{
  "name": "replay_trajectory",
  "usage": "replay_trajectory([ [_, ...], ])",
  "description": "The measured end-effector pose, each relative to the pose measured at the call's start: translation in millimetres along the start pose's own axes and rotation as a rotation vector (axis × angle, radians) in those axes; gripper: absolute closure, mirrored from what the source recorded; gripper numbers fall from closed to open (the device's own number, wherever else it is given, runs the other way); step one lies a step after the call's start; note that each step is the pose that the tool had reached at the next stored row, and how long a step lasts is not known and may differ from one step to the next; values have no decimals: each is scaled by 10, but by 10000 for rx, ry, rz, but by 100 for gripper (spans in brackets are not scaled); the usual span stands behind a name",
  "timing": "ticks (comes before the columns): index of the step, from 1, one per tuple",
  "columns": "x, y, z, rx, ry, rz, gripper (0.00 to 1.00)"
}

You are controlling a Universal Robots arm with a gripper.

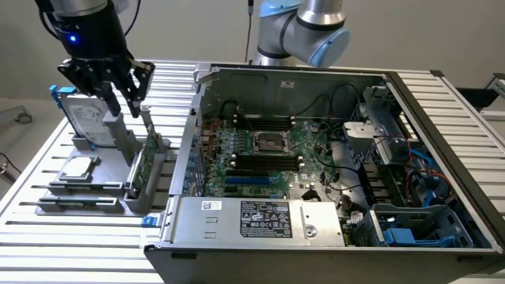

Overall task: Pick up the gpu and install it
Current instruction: 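Pick up the gpu and move the gpu toward the slot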

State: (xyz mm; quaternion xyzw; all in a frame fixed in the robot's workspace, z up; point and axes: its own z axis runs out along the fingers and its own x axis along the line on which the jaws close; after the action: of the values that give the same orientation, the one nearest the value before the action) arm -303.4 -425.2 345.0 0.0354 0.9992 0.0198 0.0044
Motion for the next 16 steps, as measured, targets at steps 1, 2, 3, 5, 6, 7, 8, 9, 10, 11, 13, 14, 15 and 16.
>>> replay_trajectory([
  [1,-2,-31,17,-1,13,-2,58],
  [2,-4,-60,34,-2,33,-12,58],
  [3,-5,-88,52,-6,54,-26,58],
  [5,-8,-128,87,-16,92,-92,58],
  [6,-9,-138,105,-19,105,-158,58],
  [7,-9,-145,122,-20,116,-238,58],
  [8,-8,-148,140,-21,122,-337,58],
  [9,-8,-149,158,-21,128,-446,58],
  [10,-8,-151,176,-21,133,-546,58],
  [11,-8,-152,194,-21,137,-647,58],
  [13,-8,-153,231,-22,145,-846,58],
  [14,-8,-154,249,-22,149,-942,58],
  [15,-8,-155,267,-22,153,-1033,58],
  [16,-8,-156,285,-22,156,-1117,58],
])
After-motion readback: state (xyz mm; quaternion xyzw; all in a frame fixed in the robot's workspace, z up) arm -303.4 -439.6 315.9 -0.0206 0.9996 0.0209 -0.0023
